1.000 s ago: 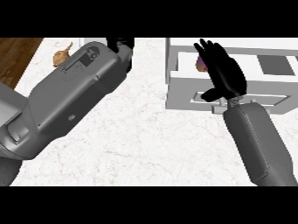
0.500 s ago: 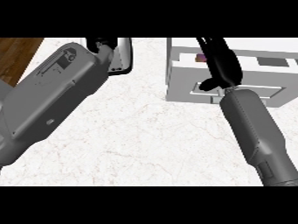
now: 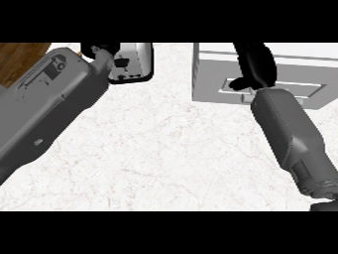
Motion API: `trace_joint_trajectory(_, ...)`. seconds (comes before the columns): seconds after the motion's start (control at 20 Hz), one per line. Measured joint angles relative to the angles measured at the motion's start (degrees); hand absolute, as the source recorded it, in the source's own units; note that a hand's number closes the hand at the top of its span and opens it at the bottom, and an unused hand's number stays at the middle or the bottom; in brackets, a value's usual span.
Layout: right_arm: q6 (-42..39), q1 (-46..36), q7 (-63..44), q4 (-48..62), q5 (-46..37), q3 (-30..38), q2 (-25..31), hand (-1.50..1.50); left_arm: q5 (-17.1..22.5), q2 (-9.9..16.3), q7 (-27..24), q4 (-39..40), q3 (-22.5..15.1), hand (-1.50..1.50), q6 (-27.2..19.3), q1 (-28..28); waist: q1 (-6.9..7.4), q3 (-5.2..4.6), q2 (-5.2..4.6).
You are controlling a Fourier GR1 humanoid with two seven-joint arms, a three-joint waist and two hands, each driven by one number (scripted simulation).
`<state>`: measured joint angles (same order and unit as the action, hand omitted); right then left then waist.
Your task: Pick up the can, place it into the drawer and close the drawer
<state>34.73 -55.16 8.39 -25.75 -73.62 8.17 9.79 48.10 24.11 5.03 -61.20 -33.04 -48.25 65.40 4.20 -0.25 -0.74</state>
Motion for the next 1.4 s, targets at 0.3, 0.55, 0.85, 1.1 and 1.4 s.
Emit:
trace_joint_trajectory(0.3,2.86,-5.22,-0.53,6.63,-0.27,1.83,1.41,-1.50,-0.82,1.42,1.48,-2.56,0.42,-1.50,0.35,-0.91,0.70,0.31,-0.73)
trace_joint_trajectory(0.55,2.88,-8.70,-1.90,10.78,-1.40,2.13,2.42,-1.50,-1.56,1.77,2.38,-4.09,0.33,-1.50,0.20,-1.51,1.19,0.55,-1.32)
trace_joint_trajectory(0.85,0.75,-11.67,-1.27,14.23,-1.19,2.87,2.53,-1.50,-2.17,2.46,3.57,-6.18,0.25,-1.50,0.14,-2.17,2.02,0.71,-1.69)
trace_joint_trajectory(1.1,-3.92,-13.07,5.39,15.64,4.27,7.54,1.90,-1.50,-2.39,2.75,4.03,-7.99,0.29,-1.50,0.13,-3.20,2.26,0.81,-2.02)
trace_joint_trajectory(1.4,-9.11,-14.01,11.90,15.64,13.65,16.63,1.48,-1.50,-2.91,3.29,4.80,-9.34,0.15,-1.50,-0.59,-3.55,1.64,0.82,-2.00)
